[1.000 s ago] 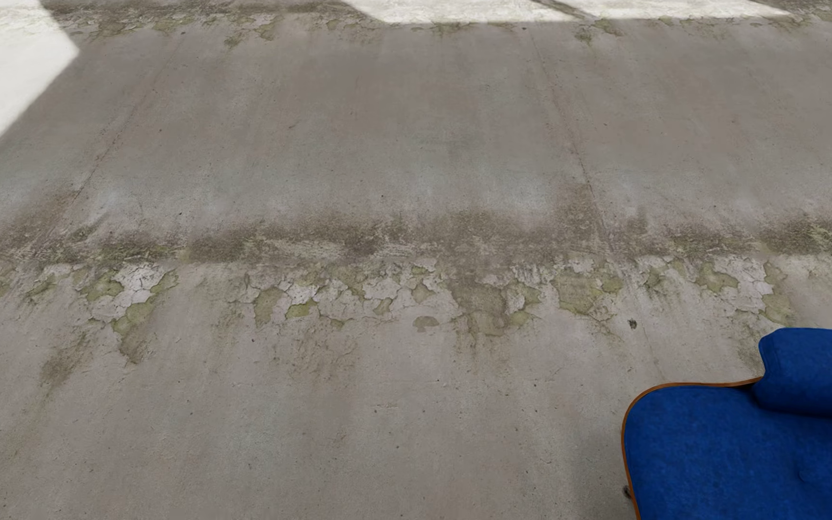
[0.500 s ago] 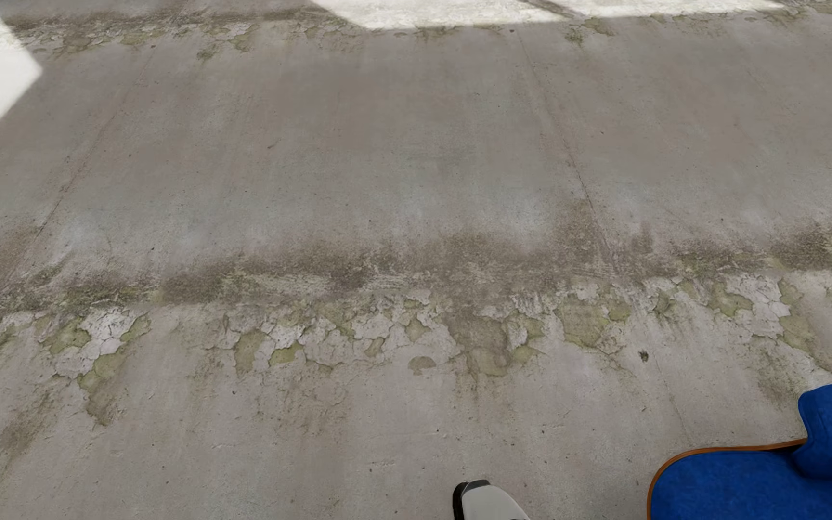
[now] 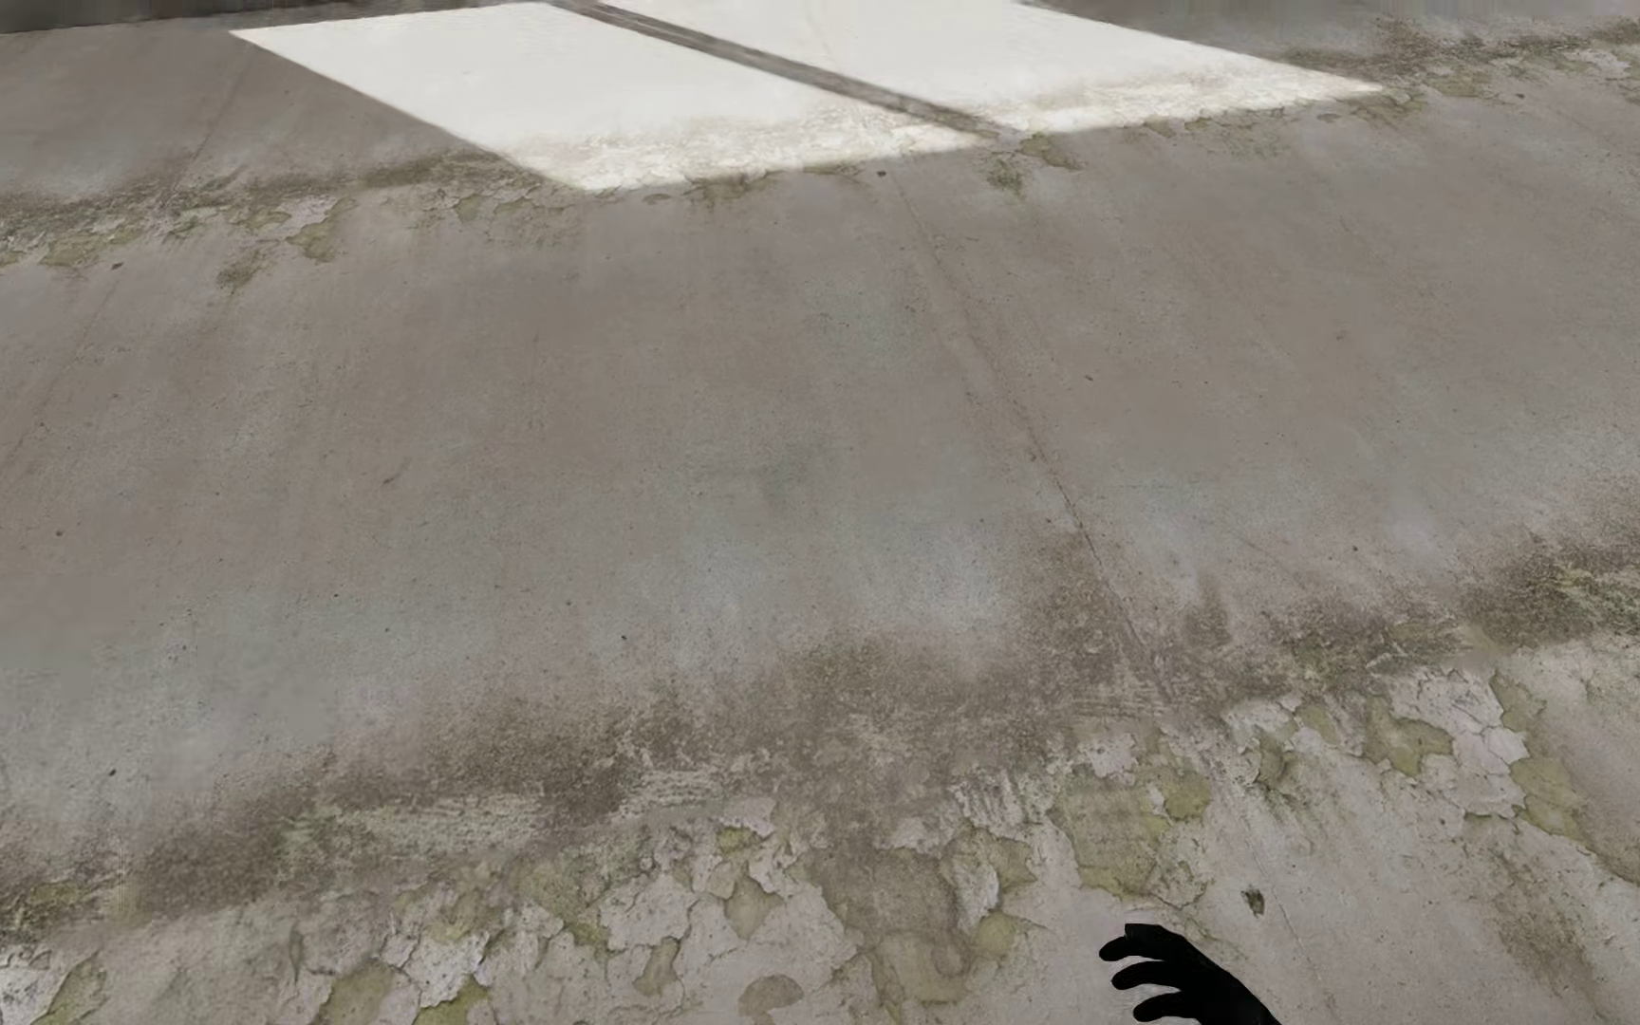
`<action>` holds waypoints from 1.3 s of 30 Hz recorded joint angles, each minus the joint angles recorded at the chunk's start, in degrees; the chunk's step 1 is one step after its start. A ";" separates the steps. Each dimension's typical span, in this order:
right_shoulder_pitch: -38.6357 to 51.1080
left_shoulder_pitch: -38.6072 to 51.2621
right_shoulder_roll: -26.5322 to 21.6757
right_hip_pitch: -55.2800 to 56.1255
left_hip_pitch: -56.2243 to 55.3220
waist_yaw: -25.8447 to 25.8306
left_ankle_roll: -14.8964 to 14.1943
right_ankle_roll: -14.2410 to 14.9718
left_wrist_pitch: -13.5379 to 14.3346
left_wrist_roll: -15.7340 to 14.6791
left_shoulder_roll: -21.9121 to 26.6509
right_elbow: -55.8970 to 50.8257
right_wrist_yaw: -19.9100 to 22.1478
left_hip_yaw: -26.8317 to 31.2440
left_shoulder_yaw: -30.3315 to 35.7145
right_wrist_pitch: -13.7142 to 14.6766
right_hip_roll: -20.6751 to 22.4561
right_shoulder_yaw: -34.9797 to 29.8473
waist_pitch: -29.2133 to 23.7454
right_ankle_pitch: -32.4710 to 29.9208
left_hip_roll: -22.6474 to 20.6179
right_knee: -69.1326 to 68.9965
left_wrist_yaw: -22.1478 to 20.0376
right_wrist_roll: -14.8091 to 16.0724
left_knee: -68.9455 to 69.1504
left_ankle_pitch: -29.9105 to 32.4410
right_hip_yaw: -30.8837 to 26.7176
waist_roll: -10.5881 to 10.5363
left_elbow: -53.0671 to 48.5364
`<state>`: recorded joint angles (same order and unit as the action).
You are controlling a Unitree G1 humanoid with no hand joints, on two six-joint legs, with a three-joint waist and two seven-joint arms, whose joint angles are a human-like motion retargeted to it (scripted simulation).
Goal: Go around the armchair
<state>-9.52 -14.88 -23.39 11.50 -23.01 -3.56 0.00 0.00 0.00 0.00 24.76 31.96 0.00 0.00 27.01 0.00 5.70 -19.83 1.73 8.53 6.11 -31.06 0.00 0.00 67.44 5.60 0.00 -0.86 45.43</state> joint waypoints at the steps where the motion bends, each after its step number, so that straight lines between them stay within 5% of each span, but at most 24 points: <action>1: 0.70 0.37 0.10 -2.03 -2.16 0.46 0.00 0.00 0.00 0.00 0.66 -1.80 0.00 0.00 -1.92 0.00 0.11 0.05 -0.39 0.79 -0.58 0.19 0.00 0.00 -5.07 3.42 0.00 0.63 0.29; 3: 1.06 1.19 -0.12 -6.00 -5.06 1.22 0.00 0.00 0.00 0.00 1.83 -4.40 0.00 0.00 -2.67 0.00 -0.19 -0.45 -0.95 2.44 -1.68 0.65 0.00 0.00 -16.62 3.69 0.00 1.35 0.59; 6: -0.21 1.14 -0.63 -11.16 -4.79 3.53 0.00 0.00 0.00 0.00 2.18 -1.86 0.00 0.00 -0.83 0.00 -1.80 -2.69 -1.09 4.70 -2.71 1.18 0.00 0.00 -33.35 -7.66 0.00 1.91 0.56; 9: -1.97 -1.09 0.16 -14.25 -2.16 6.11 0.00 0.00 0.00 0.00 0.57 10.58 0.00 0.00 -0.76 0.00 -3.80 -4.85 -0.53 6.44 -3.32 0.27 0.00 0.00 -40.67 -16.05 0.00 2.43 0.71; 11: -3.92 -2.82 0.44 -15.24 -1.57 6.35 0.00 0.00 0.00 0.00 -1.24 20.08 0.00 0.00 0.43 0.00 -5.15 -5.30 0.48 5.28 -4.45 -0.81 0.00 0.00 -38.08 -13.91 0.00 2.26 2.08; 16: -9.77 -4.49 0.17 -3.55 2.27 1.20 0.00 0.00 0.00 0.00 -4.41 30.73 0.00 0.00 8.65 0.00 -8.78 -4.36 2.42 -18.71 -7.18 -21.52 0.00 0.00 -35.72 -11.95 0.00 3.72 6.89; 20: -9.38 -5.23 -0.17 14.66 10.17 -4.62 0.00 0.00 0.00 0.00 -1.35 24.41 0.00 0.00 8.93 0.00 -10.50 -4.56 0.61 2.05 -7.16 -59.80 0.00 0.00 -39.02 -14.88 0.00 4.07 3.19; 23: -8.12 -2.65 0.98 22.36 15.68 -8.56 0.00 0.00 0.00 0.00 1.15 19.89 0.00 0.00 8.93 0.00 -10.20 -2.05 -0.37 4.87 -5.77 -50.81 0.00 0.00 -40.09 -18.17 0.00 2.27 7.07; 26: -7.10 -1.03 1.80 26.51 19.24 -10.15 0.00 0.00 0.00 0.00 3.65 16.28 0.00 0.00 5.55 0.00 -10.63 -1.46 -0.58 4.42 -5.28 -56.66 0.00 0.00 -39.91 -20.91 0.00 0.38 8.83; 34: -5.29 3.76 0.59 20.67 27.88 -10.46 0.00 0.00 0.00 0.00 5.10 20.99 0.00 0.00 -0.26 0.00 -11.91 -3.20 0.52 -4.82 -7.37 2.93 0.00 0.00 -39.65 -30.14 0.00 -2.17 7.03; 37: -5.15 3.33 -0.17 18.74 30.64 -10.00 0.00 0.00 0.00 0.00 2.36 27.09 0.00 0.00 -1.86 0.00 -10.96 -5.35 0.87 -9.56 -5.64 1.04 0.00 0.00 -38.72 -24.12 0.00 -4.07 3.63; 39: -4.73 1.49 -0.84 16.76 30.32 -8.41 0.00 0.00 0.00 0.00 -0.63 29.71 0.00 0.00 -2.23 0.00 -8.46 -6.53 1.02 -9.31 -3.94 -0.89 0.00 0.00 -35.12 -7.83 0.00 -5.91 1.42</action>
<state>-14.25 -13.38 -24.23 28.27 7.31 -11.97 0.00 0.00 0.00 0.00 24.13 61.67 0.00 0.00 24.78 0.00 -2.76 -26.36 2.75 -0.78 2.17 -31.95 0.00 0.00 32.31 -2.23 0.00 -6.76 46.85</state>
